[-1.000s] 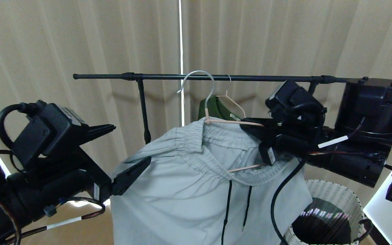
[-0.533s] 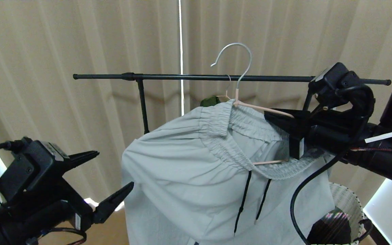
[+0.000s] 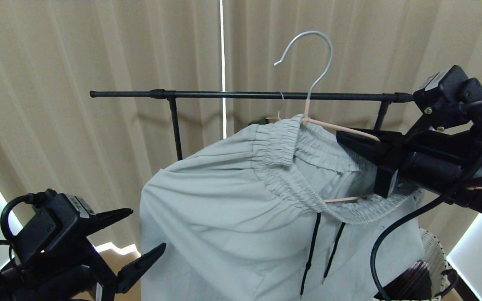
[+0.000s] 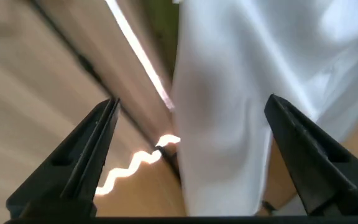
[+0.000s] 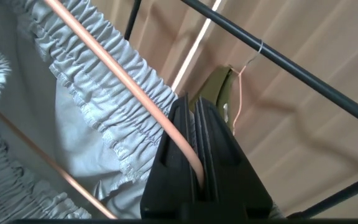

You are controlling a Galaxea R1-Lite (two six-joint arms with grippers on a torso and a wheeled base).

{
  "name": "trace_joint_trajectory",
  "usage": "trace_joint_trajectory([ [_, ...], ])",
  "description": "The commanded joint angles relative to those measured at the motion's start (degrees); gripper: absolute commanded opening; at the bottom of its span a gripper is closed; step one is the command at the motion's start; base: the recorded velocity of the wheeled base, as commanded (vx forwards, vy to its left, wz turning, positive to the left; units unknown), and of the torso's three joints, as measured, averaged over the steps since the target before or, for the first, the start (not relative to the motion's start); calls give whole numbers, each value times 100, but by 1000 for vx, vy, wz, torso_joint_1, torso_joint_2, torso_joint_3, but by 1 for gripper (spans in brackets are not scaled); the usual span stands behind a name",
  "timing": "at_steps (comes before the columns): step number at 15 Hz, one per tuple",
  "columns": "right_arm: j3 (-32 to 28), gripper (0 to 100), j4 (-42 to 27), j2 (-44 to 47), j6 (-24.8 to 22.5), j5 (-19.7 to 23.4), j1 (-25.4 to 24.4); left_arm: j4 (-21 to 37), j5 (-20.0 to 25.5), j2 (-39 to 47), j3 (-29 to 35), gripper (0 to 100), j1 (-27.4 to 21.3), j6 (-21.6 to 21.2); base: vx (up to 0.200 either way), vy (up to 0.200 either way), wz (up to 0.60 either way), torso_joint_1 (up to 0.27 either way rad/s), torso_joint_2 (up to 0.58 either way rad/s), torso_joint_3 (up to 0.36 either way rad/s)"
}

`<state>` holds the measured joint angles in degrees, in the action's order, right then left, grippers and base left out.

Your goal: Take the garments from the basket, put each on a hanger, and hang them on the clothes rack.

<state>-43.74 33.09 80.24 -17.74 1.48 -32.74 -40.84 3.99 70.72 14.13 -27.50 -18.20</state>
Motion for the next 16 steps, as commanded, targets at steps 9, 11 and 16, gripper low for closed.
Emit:
trace_joint_trajectory([
  [9, 32, 0, -30, -96, -10, -24, 233, -3, -21, 223, -103, 0, 825, -298, 0, 0, 0, 0, 0, 0],
  [11, 23, 0, -21, -79, -10, -24, 444, -3, -12, 214, -253, 0, 1537, -729, 0, 0, 0, 0, 0, 0],
  [16, -21, 0, 5, -17, -19, -16, 488, -3, 6, 162, -253, 0, 1660, -940, 0, 0, 0, 0, 0, 0],
])
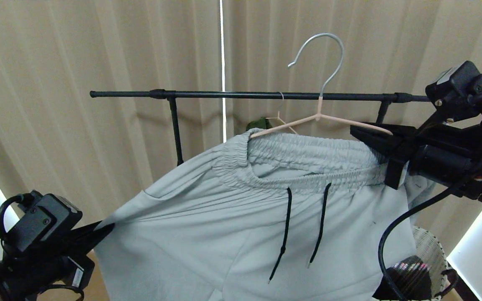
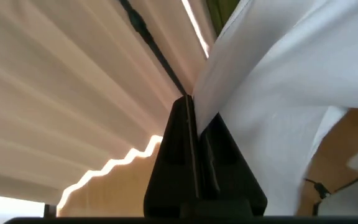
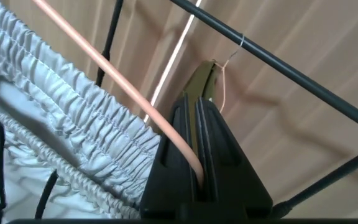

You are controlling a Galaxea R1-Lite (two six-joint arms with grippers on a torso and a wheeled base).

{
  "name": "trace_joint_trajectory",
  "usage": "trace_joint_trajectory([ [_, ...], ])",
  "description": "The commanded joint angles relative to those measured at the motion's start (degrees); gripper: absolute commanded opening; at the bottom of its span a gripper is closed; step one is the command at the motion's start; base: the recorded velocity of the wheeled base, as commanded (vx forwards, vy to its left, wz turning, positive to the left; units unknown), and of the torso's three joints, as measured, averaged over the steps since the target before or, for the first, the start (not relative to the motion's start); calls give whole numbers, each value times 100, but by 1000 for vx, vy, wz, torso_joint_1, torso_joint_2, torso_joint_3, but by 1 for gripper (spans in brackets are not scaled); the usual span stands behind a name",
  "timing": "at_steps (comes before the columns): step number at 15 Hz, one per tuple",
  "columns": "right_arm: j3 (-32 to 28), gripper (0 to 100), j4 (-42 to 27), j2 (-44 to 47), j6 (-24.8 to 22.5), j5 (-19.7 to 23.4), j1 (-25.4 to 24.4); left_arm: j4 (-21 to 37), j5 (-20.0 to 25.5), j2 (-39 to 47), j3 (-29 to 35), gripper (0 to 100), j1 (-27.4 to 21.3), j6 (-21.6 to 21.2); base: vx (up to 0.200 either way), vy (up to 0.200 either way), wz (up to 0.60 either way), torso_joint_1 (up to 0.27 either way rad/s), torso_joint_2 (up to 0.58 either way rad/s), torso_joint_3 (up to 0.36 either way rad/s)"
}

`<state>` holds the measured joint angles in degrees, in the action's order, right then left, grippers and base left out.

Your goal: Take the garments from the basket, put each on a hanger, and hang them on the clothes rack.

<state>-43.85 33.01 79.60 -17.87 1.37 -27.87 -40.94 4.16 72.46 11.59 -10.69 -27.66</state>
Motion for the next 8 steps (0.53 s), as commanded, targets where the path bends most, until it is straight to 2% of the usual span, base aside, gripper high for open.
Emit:
trace_joint_trajectory([
  [1, -10, 0, 12, 46, 3, -5, 1, 7, -11, -83, -26, 100, -100, 41, 0, 0, 0, 0, 0, 0],
  [4, -27, 0, 3, 82, -6, -13, 1, 15, -11, -364, -52, 100, -126, 138, 0, 0, 0, 0, 0, 0],
  [6, -106, 0, -49, 99, -6, -13, 1, 15, -11, -443, -34, 100, -117, 402, 0, 0, 0, 0, 0, 0],
  [8, -115, 0, -76, 213, -6, -93, 71, 7, -29, -927, -52, 100, -100, 692, 0, 0, 0, 0, 0, 0],
])
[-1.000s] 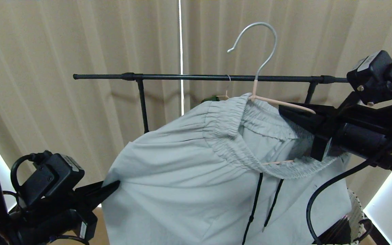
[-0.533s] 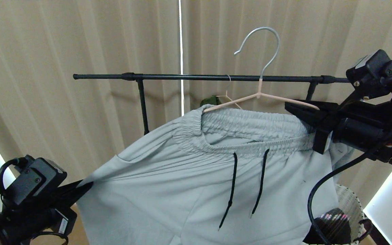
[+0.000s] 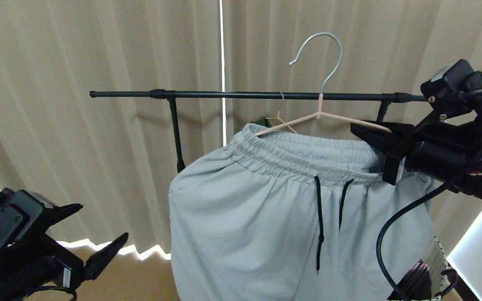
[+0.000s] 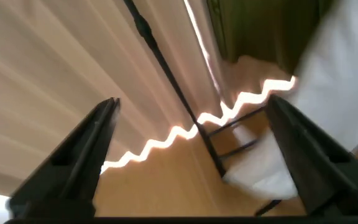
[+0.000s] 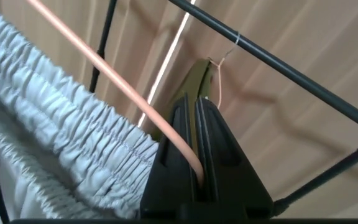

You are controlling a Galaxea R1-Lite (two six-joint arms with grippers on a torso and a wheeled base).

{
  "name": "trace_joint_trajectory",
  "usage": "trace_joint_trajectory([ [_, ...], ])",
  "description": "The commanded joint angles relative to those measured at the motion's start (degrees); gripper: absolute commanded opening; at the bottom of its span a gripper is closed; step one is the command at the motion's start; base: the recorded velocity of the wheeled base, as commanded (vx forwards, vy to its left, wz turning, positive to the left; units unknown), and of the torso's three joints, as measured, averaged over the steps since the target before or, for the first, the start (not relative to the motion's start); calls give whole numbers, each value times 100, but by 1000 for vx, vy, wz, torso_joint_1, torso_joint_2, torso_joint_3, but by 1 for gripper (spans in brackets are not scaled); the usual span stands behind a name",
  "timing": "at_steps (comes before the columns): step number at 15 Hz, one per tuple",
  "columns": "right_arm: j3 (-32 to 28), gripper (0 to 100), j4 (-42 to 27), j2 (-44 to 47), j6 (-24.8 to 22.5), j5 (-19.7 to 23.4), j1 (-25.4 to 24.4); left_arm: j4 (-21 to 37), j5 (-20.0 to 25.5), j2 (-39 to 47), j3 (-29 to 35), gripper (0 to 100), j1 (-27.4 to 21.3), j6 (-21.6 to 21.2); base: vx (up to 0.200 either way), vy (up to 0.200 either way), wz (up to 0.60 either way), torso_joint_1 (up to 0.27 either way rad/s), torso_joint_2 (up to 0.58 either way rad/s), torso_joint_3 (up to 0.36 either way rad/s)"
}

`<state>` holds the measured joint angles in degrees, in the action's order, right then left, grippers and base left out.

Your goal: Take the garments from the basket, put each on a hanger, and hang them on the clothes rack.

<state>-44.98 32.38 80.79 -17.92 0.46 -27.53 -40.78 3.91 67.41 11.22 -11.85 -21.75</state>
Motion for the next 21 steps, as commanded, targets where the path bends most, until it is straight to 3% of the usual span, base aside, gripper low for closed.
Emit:
trace_joint_trajectory([
  [1, 69, 0, -12, 113, -1, -81, 186, 0, -22, -774, -93, 100, 104, 215, 0, 0, 0, 0, 0, 0],
  [3, 227, 0, -12, 104, -1, -99, 432, 88, -31, -1565, -313, 100, 649, 259, 0, 0, 0, 0, 0, 0],
  [5, 420, 0, -12, 60, -1, -99, 661, 351, -22, -2197, -603, 100, 1616, 355, 0, 0, 0, 0, 0, 0],
  [7, 631, 0, -47, -28, -10, -117, 1021, 808, 22, -2760, -796, 100, 2169, 769, 0, 0, 0, 0, 0, 0],
  [9, 860, 0, -267, -292, -10, -117, 1338, 1406, 31, -3525, -902, 100, 2169, 1190, 0, 0, 0, 0, 0, 0],
  [11, 1018, 0, -575, -678, -10, -117, 1628, 2127, 66, -4324, -928, 100, 2090, 1208, 0, 0, 0, 0, 0, 0],
  [15, 1044, 0, -1506, -1504, -10, -117, 2269, 3577, 198, -5616, -893, 100, 1457, 1199, 0, 0, 0, 0, 0, 0],
  [18, 1044, 0, -1805, -1733, -19, -125, 2876, 4218, 198, -6425, -946, 100, 1211, 1199, 0, 0, 0, 0, 0, 0],
  [21, 1018, 0, -2043, -1830, -89, -486, 3447, 4324, 198, -6689, -998, 100, 1159, 1226, 0, 0, 0, 0, 0, 0],
])
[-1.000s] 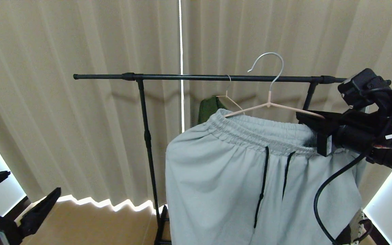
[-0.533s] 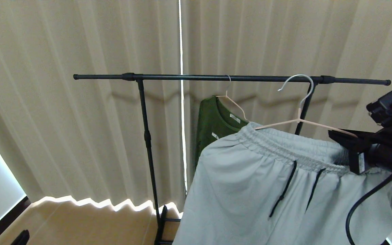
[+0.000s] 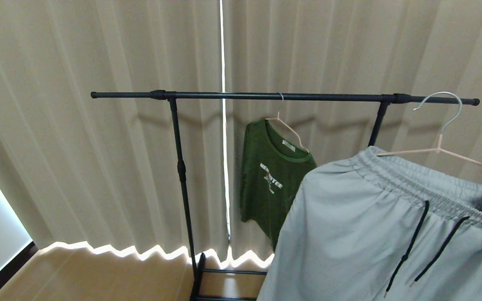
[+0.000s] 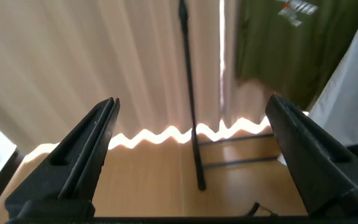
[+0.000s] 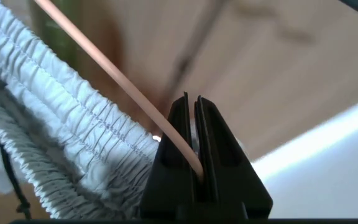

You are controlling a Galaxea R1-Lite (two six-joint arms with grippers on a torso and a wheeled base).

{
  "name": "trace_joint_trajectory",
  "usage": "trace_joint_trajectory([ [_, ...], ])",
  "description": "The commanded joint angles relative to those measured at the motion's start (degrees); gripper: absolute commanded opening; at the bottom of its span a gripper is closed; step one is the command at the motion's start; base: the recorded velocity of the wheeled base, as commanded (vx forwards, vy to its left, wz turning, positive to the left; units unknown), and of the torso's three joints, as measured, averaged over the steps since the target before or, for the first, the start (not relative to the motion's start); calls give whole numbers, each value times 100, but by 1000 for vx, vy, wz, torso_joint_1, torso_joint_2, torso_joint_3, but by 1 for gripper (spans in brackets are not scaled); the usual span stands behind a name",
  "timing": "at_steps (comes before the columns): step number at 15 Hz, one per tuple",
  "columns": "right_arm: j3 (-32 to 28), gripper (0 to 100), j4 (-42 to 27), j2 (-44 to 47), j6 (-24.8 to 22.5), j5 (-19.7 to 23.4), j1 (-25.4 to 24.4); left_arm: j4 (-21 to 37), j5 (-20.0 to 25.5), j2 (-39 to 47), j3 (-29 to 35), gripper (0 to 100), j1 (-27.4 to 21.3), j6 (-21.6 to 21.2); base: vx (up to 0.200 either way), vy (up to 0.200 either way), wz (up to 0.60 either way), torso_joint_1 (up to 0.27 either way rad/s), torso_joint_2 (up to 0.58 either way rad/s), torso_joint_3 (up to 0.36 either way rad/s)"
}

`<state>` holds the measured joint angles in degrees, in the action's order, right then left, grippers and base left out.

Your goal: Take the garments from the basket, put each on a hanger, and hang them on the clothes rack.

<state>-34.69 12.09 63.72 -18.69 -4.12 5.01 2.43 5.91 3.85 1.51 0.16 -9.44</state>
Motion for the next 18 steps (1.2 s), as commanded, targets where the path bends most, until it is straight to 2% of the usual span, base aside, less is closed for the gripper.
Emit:
trace_joint_trajectory([
  [1, 24, 0, -58, -202, -65, -326, 237, -5, -2, -332, -46, 100, -42, 29, 0, 0, 0, 0, 0, 0],
  [2, 33, 0, -76, -272, -100, -616, 290, -14, -2, -332, -46, 100, -42, 12, 0, 0, 0, 0, 0, 0],
  [4, 15, 0, -190, -352, -153, -906, 554, -14, 33, -332, -46, 100, -33, -23, 0, 0, 0, 0, 0, 0],
  [6, 50, 0, -199, -431, -381, -915, 861, -14, 42, -332, -46, 100, -33, -23, 0, 0, 0, 0, 0, 0],
  [10, 50, 0, -163, -378, -408, -906, 923, -14, 42, -332, -46, 100, -33, -23, 0, 0, 0, 0, 0, 0],
  [18, -116, 0, -76, -9, -408, -898, 914, -14, 50, -332, -46, 100, -33, -32, 200, 0, 0, 5, -1, 6],
])
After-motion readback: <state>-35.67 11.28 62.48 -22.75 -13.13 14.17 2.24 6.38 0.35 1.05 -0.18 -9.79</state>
